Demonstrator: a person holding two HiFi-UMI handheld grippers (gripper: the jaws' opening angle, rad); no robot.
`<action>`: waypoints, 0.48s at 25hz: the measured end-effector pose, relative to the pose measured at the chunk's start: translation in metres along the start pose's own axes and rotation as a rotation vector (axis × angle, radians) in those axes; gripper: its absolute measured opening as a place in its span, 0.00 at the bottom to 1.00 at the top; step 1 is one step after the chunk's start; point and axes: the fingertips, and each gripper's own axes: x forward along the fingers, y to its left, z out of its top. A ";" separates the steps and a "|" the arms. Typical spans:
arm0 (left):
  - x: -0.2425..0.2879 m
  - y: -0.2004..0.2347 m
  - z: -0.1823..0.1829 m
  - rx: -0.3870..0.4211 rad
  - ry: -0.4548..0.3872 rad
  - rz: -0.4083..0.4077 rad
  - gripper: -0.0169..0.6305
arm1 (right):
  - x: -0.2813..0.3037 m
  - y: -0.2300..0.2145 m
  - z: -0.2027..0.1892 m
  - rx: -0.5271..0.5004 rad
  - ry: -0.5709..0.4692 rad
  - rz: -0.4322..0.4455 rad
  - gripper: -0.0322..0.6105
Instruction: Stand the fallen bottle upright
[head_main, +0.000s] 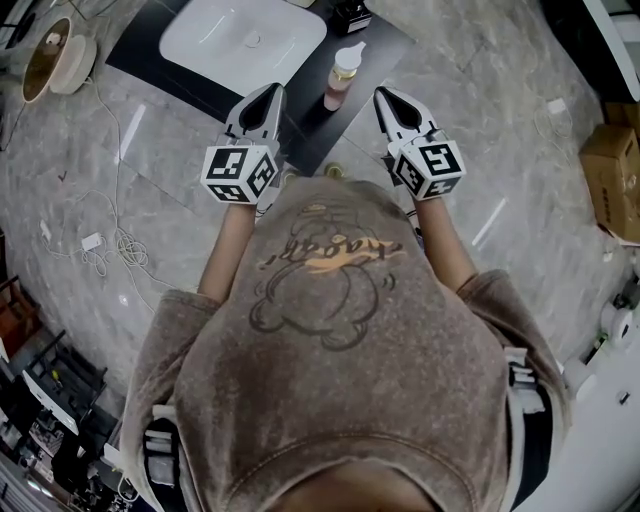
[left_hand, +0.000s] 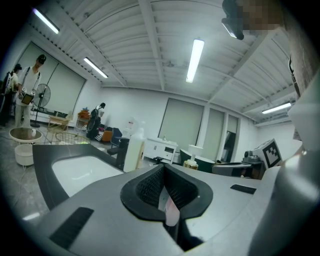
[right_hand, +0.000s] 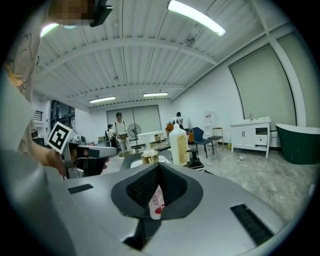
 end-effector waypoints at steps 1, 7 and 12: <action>-0.001 0.001 0.000 0.000 0.000 0.003 0.05 | 0.001 0.001 0.000 0.001 0.000 0.004 0.05; -0.003 0.006 -0.002 -0.006 0.002 0.010 0.05 | 0.006 0.006 0.001 0.000 0.001 0.011 0.05; -0.004 0.008 -0.001 -0.010 0.006 0.002 0.05 | 0.008 0.008 0.002 -0.002 0.003 0.005 0.05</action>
